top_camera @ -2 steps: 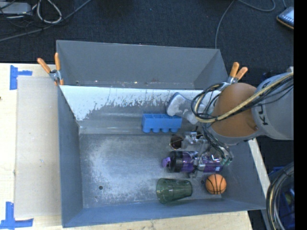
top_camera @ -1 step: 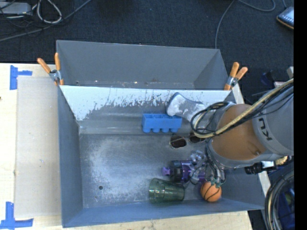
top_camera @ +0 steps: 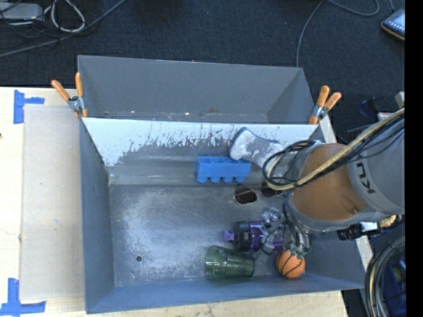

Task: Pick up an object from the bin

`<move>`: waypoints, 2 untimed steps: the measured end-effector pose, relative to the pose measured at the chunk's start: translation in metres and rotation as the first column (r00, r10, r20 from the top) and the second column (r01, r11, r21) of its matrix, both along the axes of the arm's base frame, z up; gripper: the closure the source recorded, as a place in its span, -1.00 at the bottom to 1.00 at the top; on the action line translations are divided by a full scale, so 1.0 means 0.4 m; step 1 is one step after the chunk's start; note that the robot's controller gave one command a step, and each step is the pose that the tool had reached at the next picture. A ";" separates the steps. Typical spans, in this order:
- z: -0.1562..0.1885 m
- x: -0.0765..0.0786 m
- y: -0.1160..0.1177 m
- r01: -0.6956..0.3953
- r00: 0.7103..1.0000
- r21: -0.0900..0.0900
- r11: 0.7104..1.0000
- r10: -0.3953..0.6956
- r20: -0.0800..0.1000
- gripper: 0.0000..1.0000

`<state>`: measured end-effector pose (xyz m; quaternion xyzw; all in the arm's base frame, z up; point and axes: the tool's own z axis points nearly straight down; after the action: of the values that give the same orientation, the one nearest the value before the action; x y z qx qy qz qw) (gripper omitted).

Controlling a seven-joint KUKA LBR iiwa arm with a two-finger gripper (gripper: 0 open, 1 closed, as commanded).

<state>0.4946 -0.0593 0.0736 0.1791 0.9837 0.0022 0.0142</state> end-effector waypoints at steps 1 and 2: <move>0.002 0.002 0.038 -0.012 1.000 -0.001 1.000 0.012 0.006 1.00; 0.024 0.009 0.050 0.020 1.000 0.000 1.000 -0.020 0.002 1.00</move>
Offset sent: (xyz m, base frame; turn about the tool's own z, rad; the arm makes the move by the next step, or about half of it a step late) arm 0.0040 0.0198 0.0115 0.0249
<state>0.4981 -0.0395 0.0830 0.1889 0.9819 0.0023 0.0152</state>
